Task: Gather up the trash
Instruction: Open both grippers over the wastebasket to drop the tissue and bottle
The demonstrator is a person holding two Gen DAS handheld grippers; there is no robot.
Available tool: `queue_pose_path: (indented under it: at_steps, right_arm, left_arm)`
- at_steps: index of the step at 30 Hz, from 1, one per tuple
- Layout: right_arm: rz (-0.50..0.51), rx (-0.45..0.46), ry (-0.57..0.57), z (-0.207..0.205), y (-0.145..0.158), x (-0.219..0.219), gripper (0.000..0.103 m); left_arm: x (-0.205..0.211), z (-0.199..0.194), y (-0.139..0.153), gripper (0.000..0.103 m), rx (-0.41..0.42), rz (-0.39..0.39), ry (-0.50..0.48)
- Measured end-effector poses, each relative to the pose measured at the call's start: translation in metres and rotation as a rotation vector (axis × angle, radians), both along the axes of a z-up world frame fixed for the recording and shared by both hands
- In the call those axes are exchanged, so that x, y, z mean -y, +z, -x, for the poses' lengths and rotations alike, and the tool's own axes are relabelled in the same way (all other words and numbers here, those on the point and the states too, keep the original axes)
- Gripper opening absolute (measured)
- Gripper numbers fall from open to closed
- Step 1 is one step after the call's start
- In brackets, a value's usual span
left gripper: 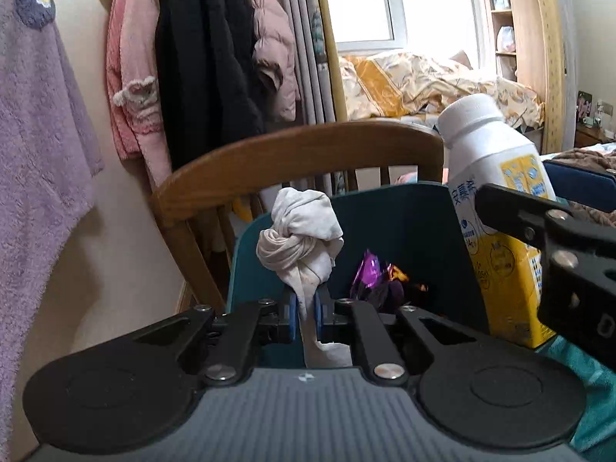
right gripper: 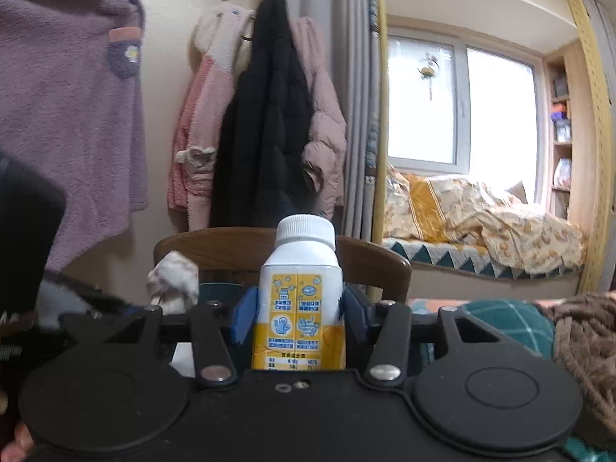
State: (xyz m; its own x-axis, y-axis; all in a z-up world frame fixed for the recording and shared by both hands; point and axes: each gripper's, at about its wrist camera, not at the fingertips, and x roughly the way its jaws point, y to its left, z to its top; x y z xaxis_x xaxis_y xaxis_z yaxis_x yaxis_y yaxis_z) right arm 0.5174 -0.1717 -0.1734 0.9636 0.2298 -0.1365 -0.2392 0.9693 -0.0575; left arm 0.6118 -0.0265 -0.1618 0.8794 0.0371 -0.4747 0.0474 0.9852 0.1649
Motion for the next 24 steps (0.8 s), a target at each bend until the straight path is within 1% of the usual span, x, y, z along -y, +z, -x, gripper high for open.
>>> queue_pose_path:
  at_steps: [3, 7, 8, 12, 14, 16, 17, 18, 19, 21, 22, 24]
  right_arm:
    - [-0.001, -0.018, 0.018, -0.003, -0.007, -0.002, 0.049]
    - [0.002, -0.001, 0.014, -0.001, -0.014, -0.003, 0.049]
    - [-0.001, -0.012, 0.013, -0.002, -0.014, -0.002, 0.047]
    - [-0.021, -0.054, 0.005, -0.003, -0.019, 0.001, 0.054]
    - [-0.038, -0.048, -0.004, 0.001, -0.021, 0.007, 0.067]
    - [-0.044, -0.042, -0.002, 0.004, -0.022, 0.012, 0.069]
    - [-0.040, -0.041, 0.002, 0.006, -0.022, 0.014, 0.069]
    - [-0.034, -0.036, -0.001, 0.008, -0.022, 0.015, 0.069]
    - [-0.027, -0.031, -0.003, 0.010, -0.022, 0.016, 0.069]
    - [-0.025, -0.020, 0.011, 0.016, -0.023, 0.019, 0.072]
    - [-0.024, -0.015, 0.014, 0.019, -0.022, 0.020, 0.074]
    - [-0.020, -0.010, 0.022, 0.026, -0.022, 0.021, 0.076]
  left_arm:
    - [0.001, -0.001, -0.005, 0.009, -0.013, -0.008, -0.004]
    - [0.004, 0.000, -0.013, 0.009, -0.032, -0.021, -0.018]
    - [0.004, 0.000, -0.015, 0.009, -0.034, -0.022, -0.021]
    - [0.002, 0.000, -0.018, 0.009, -0.039, 0.000, -0.015]
    - [0.000, 0.000, -0.018, 0.010, -0.041, 0.016, -0.017]
    - [-0.001, 0.001, -0.018, 0.012, -0.031, 0.020, -0.015]
    - [-0.001, 0.001, -0.018, 0.016, -0.028, 0.022, -0.016]
    - [-0.002, 0.002, -0.018, 0.025, -0.024, 0.029, -0.017]
    - [-0.002, 0.003, -0.018, 0.031, -0.018, 0.033, -0.020]
    - [-0.001, 0.005, -0.017, 0.067, 0.006, 0.027, -0.025]
    - [-0.001, 0.008, -0.016, 0.072, 0.026, 0.020, -0.023]
    - [0.000, 0.012, -0.014, 0.074, 0.055, 0.019, -0.036]
